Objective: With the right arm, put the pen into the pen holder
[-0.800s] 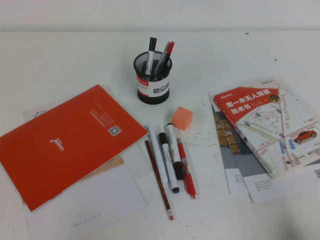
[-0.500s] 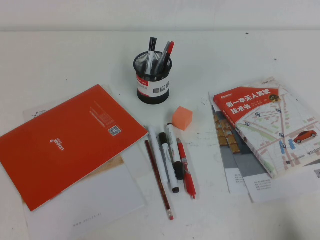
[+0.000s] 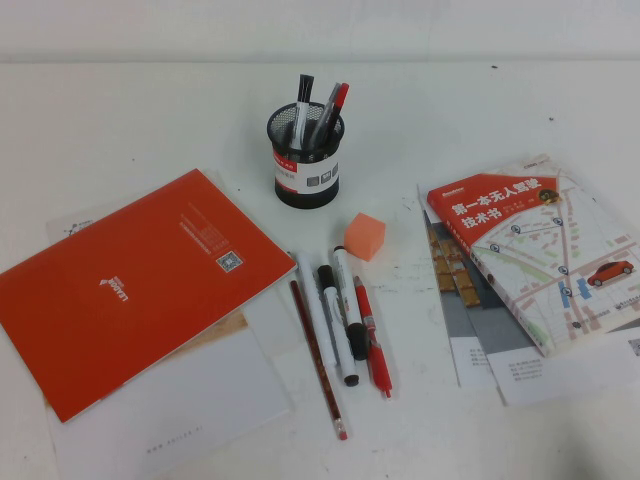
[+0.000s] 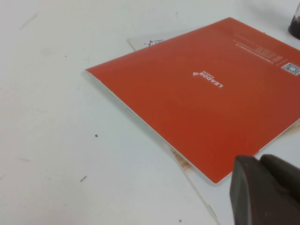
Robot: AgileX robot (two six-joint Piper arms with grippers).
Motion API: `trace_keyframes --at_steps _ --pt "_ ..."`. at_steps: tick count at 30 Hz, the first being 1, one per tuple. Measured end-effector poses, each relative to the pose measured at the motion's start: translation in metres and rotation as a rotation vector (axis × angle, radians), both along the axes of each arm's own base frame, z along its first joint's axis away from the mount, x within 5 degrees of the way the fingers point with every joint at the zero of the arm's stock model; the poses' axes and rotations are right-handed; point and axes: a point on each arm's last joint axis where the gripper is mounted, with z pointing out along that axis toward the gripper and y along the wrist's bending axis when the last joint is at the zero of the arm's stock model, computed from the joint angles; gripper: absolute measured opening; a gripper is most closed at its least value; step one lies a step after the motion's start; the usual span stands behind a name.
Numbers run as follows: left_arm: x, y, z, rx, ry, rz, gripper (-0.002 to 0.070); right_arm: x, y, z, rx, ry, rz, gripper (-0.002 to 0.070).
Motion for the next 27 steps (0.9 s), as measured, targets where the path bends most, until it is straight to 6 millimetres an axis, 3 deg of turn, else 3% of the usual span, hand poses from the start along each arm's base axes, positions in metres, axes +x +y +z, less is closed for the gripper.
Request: trace_keyframes --at_steps 23,27 --pt "0.0000 0.0000 0.0000 0.000 0.000 0.000 -0.0002 0.0003 0.0065 0.0059 0.276 -0.018 0.008 -0.0019" --pt "0.0000 0.0000 0.0000 0.000 0.000 0.000 -0.0002 0.0002 0.0097 0.0096 0.456 -0.018 0.009 -0.0019"
